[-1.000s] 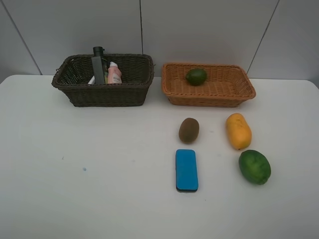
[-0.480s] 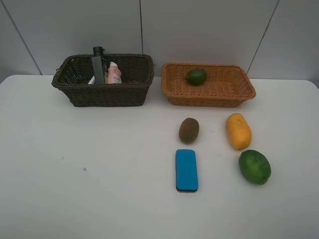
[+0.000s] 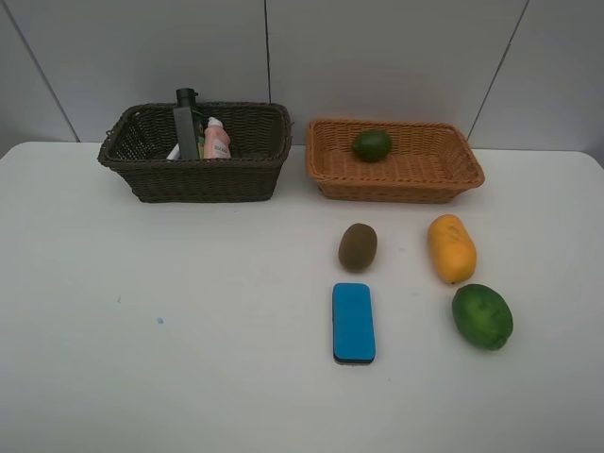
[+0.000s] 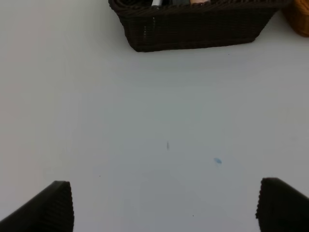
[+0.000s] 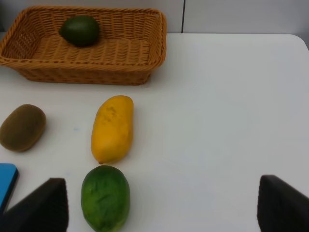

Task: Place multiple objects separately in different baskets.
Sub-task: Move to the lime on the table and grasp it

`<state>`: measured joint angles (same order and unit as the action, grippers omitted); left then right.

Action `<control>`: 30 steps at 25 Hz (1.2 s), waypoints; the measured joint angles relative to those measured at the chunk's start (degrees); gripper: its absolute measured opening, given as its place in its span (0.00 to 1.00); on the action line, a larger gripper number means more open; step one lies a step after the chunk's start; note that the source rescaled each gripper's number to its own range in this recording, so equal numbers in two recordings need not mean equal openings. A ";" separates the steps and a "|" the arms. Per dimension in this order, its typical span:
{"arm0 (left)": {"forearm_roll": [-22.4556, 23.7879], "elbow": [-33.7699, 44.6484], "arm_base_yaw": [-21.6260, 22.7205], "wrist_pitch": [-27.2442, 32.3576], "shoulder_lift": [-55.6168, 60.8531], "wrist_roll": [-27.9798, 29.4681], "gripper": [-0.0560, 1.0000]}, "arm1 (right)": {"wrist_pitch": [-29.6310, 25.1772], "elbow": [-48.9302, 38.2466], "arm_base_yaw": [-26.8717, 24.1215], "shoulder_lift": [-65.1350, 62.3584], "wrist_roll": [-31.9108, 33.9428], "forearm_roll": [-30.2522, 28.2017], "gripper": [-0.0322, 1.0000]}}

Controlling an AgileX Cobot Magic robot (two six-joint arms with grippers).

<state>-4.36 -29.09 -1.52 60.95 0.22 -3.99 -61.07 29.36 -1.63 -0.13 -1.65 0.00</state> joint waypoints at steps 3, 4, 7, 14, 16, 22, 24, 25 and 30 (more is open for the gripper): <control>0.00 0.00 0.00 0.00 0.00 0.00 0.94 | 0.00 0.00 0.00 0.00 0.00 0.00 1.00; 0.00 0.00 0.00 0.00 0.00 0.00 0.94 | 0.00 0.00 0.00 0.00 0.00 0.00 1.00; 0.00 0.00 0.00 0.00 0.00 0.00 0.94 | 0.00 0.00 0.00 0.00 0.04 0.00 1.00; -0.04 0.00 0.00 0.00 0.00 0.00 0.94 | 0.00 0.00 0.00 0.00 0.04 0.00 1.00; -0.04 0.00 0.00 0.00 0.00 0.00 0.94 | 0.00 0.00 0.00 0.00 0.04 0.00 1.00; -0.04 0.00 0.00 0.00 0.00 0.00 0.94 | 0.00 0.00 0.00 0.00 0.04 0.00 1.00; -0.04 0.00 0.00 0.00 0.00 0.00 0.94 | -0.41 0.06 0.00 0.22 0.49 0.00 1.00; -0.04 0.00 0.00 0.00 0.00 0.00 0.94 | -1.16 0.43 0.00 1.06 0.71 0.00 1.00; -0.04 0.00 0.00 0.00 0.00 0.00 0.94 | -5.20 4.00 0.00 12.75 0.83 0.89 1.00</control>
<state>-4.40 -29.09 -1.52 60.95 0.22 -3.99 -66.27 33.36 -1.63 12.62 -0.82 0.89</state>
